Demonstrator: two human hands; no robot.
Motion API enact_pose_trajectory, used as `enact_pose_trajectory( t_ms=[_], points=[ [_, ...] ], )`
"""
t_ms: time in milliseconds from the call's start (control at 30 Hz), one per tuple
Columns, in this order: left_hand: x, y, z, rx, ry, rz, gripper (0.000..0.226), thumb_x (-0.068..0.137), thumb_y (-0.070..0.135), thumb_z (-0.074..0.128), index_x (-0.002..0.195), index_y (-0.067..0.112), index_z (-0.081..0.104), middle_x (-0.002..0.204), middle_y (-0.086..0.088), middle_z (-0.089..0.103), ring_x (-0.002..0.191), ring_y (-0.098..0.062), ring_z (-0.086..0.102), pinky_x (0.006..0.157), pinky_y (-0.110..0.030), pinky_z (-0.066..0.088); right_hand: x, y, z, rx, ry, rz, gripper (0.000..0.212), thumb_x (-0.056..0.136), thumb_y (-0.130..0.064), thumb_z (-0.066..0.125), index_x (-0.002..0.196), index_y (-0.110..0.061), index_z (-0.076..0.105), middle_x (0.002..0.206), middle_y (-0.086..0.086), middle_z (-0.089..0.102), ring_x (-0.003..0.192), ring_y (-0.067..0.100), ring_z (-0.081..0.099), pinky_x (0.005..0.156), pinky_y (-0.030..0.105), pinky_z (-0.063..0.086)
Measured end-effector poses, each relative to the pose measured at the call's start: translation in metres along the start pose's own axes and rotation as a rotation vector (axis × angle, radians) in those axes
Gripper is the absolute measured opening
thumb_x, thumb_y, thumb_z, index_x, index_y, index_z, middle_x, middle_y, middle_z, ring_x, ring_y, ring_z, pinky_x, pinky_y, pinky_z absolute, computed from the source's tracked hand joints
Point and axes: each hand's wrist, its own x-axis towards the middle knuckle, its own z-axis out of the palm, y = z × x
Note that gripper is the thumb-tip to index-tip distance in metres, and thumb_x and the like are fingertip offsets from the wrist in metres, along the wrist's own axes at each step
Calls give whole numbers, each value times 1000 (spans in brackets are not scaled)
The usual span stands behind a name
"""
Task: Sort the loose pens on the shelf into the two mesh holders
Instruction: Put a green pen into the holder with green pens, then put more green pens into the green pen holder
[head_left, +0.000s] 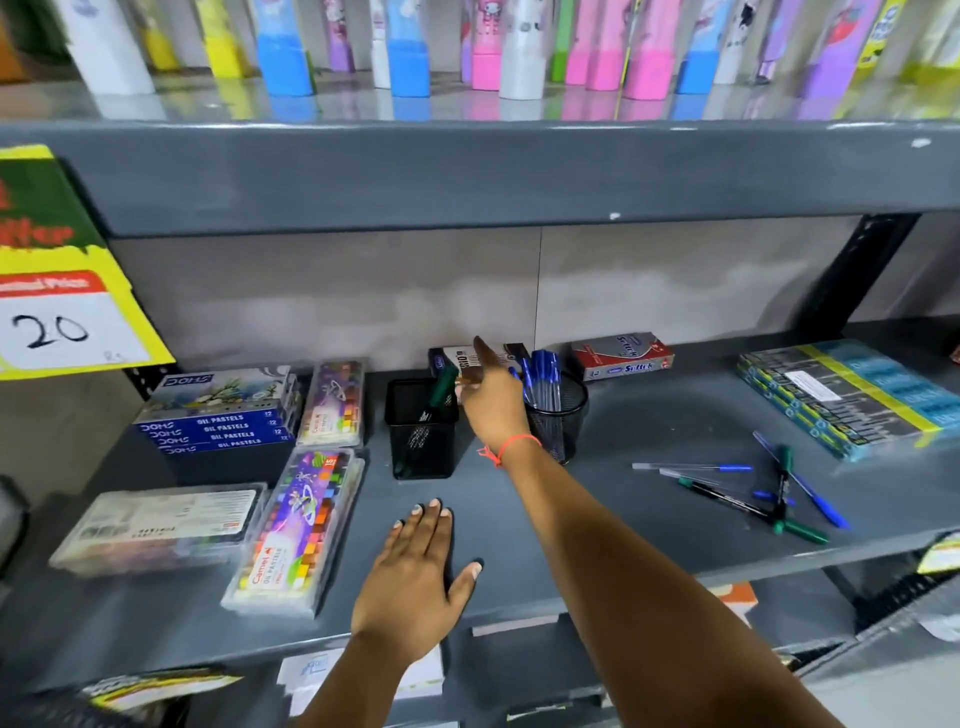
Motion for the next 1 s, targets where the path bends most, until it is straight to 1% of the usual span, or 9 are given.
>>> enact_pose_trajectory(
  t_ms=[67, 133, 200, 267, 333, 400, 533, 700, 1000],
  points=[
    [-1, 0, 2, 3, 11, 10, 75, 90, 56, 8, 117, 10, 60, 121, -5, 63, 111, -19, 59, 103, -27, 16, 2, 10, -1, 109, -3, 17, 59, 87, 11, 39, 141, -12, 36, 105, 12, 60, 98, 25, 58, 90, 31, 46],
    [-1, 0, 3, 1, 28, 6, 75, 90, 57, 8, 117, 10, 60, 121, -6, 63, 111, -19, 58, 105, -25, 8, 0, 18, -5, 222, 35, 38, 52, 87, 14, 37, 134, -5, 46, 102, 12, 62, 94, 20, 55, 94, 37, 48],
    [-2, -1, 2, -18, 66, -23, 79, 89, 60, 6, 120, 9, 57, 125, -6, 60, 115, -20, 56, 106, -22, -2, -7, 27, -16, 255, 115, 59, 45, 88, 13, 37, 126, -4, 55, 105, 15, 66, 91, 20, 58, 92, 32, 50],
    [-2, 0, 2, -84, 125, -11, 98, 77, 71, -9, 134, 8, 41, 143, -7, 39, 130, -20, 38, 107, -19, -10, -18, 37, -30, 147, 300, 34, 38, 86, 10, 41, 112, -5, 64, 104, 19, 69, 87, 25, 61, 81, 23, 51],
    [-1, 1, 3, -73, 167, 35, 118, 54, 78, -27, 143, 12, 15, 153, -1, 10, 140, -16, 9, 108, -20, -12, -30, 54, -53, -79, 496, 10, 32, 85, 6, 44, 104, -5, 66, 106, 21, 66, 94, 34, 60, 80, 31, 47],
    [-2, -1, -1, -67, 161, 18, 123, 46, 78, -32, 144, 15, 8, 155, 0, 5, 141, -14, 1, 108, -24, -8, -38, 71, -74, -314, 548, 82, 32, 86, 3, 43, 110, -6, 62, 114, 21, 60, 103, 37, 53, 83, 37, 42],
    [-2, 1, -1, -80, 166, 5, 124, 46, 79, -32, 144, 15, 9, 155, -1, 7, 141, -15, 2, 108, -25, -7, -57, 110, -113, -657, 509, 334, 34, 87, -5, 46, 121, -9, 49, 127, 18, 48, 117, 36, 42, 92, 43, 38],
    [-3, 3, -3, -79, 151, 0, 126, 43, 77, -35, 144, 15, 6, 155, -1, 3, 141, -14, -1, 107, -25, -9, -74, 145, -136, -908, 410, 469, 35, 91, -7, 36, 125, -10, 46, 134, 17, 45, 123, 34, 39, 98, 42, 35],
    [-4, 4, -4, -85, 127, -11, 125, 44, 79, -34, 144, 16, 6, 155, -1, 4, 141, -13, -1, 108, -25, -9, -77, 146, -118, -1054, 229, 266, 41, 91, -7, 30, 128, -9, 47, 130, 15, 53, 121, 33, 44, 98, 42, 37]
  ],
)
